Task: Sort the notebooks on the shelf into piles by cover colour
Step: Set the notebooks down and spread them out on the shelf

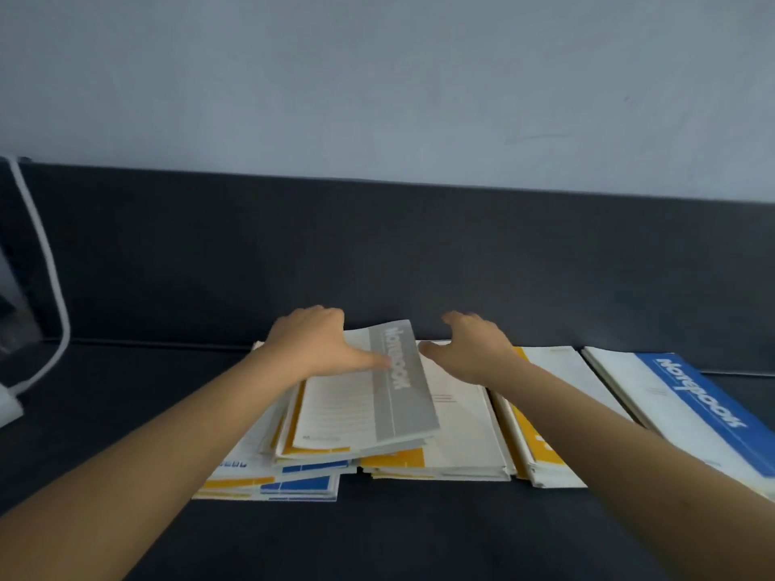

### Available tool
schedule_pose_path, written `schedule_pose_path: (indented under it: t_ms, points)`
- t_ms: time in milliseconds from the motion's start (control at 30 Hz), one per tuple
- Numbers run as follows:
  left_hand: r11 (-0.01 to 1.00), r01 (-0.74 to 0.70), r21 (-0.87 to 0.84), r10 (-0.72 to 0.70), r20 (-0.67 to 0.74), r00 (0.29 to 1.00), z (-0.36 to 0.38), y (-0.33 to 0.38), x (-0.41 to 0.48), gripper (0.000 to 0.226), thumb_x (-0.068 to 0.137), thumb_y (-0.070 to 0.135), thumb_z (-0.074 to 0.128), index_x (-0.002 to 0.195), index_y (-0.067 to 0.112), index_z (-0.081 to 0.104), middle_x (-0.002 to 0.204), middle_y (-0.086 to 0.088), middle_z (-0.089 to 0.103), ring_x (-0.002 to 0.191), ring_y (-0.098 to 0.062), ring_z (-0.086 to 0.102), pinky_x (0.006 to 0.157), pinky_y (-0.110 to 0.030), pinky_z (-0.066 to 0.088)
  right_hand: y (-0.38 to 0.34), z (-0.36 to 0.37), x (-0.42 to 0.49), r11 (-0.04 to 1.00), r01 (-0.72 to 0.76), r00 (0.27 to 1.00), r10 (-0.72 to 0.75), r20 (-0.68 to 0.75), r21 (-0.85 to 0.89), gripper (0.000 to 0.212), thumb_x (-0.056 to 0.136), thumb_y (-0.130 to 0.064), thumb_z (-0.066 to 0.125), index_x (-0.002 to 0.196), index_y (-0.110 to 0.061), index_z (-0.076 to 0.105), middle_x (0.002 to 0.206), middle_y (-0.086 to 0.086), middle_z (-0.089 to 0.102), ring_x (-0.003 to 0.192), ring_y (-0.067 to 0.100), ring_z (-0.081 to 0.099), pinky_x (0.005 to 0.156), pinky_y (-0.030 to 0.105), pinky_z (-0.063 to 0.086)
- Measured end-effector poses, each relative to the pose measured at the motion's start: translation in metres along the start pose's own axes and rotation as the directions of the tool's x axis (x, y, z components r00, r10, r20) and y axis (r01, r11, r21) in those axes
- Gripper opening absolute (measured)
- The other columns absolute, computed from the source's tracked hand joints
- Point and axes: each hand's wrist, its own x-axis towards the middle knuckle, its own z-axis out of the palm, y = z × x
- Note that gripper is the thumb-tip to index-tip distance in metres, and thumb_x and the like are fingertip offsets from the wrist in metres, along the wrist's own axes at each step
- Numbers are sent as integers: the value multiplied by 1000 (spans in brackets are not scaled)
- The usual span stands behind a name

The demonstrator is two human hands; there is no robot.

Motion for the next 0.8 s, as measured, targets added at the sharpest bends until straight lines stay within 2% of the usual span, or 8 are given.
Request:
schedule_pose_path:
  t_ms: [67,133,300,533,800]
  points:
    - [996,-64,65,70,-99,993,-5,22,-1,96,69,88,45,133,16,51,133,-2,55,119,-24,54,90,-37,48,20,-13,-7,995,12,998,-18,-64,-102,54,91,-55,44,125,-14,50,122,9,56,112,29,51,91,39,46]
    - [984,-118,135,140,-162,977,-8,52,-3,94,74,87,38,135,16,50,134,-4,54,121,-26,52,92,-39,45,45,-29,-18,983,0,993,-20,-112,-182,57,92,-59,39,124,-13,51,121,9,55,113,30,50,92,39,44]
    - [958,-188,215,234,-215,948,2,162,-19,90,79,85,31,135,16,49,134,-5,54,123,-29,50,97,-40,41,138,-69,-54,957,-41,986,-8,-168,-287,60,92,-61,37,133,-17,45,132,7,51,122,28,46,99,41,38]
    - [938,-238,250,287,-183,940,46,341,-37,88,80,83,30,137,19,46,137,-4,52,125,-26,48,100,-40,40,326,-123,-119,929,-126,985,76,-152,-348,59,90,-57,45,133,-17,44,129,6,51,121,28,45,99,40,36]
    - [894,-416,167,436,-106,894,57,501,-28,89,79,84,30,139,20,44,136,1,51,126,-22,46,100,-37,40,486,-169,-141,918,-320,947,312,-71,-236,56,87,-54,53,125,-13,49,126,8,51,121,29,46,95,37,42]
